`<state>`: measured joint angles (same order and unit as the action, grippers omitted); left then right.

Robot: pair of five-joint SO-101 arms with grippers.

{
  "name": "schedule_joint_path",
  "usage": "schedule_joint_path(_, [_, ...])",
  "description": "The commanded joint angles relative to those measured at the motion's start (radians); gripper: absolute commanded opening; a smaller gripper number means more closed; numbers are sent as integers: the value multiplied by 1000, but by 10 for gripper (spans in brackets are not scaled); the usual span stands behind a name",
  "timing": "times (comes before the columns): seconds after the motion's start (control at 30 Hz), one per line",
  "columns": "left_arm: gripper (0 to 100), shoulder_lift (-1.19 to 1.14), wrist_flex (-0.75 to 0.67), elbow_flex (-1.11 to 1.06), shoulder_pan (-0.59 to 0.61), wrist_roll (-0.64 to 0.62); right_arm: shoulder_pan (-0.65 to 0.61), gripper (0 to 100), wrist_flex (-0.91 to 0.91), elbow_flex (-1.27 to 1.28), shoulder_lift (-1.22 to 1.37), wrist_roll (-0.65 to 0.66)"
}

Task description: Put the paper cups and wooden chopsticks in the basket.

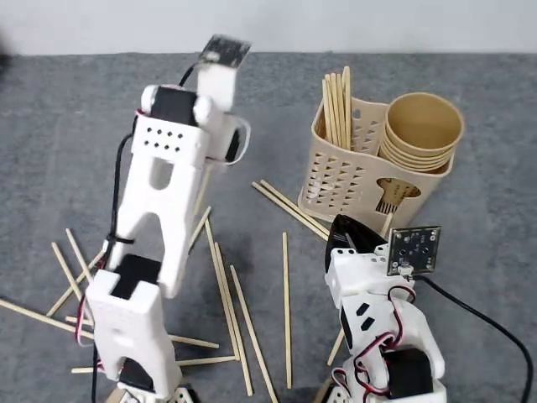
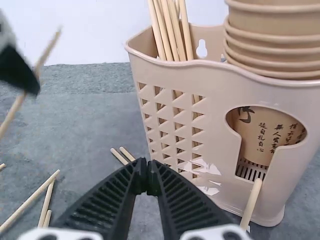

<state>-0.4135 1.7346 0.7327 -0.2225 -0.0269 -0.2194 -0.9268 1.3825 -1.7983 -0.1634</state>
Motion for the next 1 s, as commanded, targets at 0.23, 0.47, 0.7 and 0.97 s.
schedule_joint_path(0.23, [12, 68, -264, 472, -170, -109, 4, 9, 24, -8, -4, -9])
schedule_joint_path(0.47, [12, 68, -571, 470, -244, -143, 4, 9, 24, -8, -4, -9])
schedule_joint_path(0.7, [12, 38, -680, 441, -308, -155, 4, 9, 24, -8, -4, -9])
schedule_joint_path(0.97, [32, -69, -529, 392, -321, -152, 4, 9, 24, -8, -4, -9])
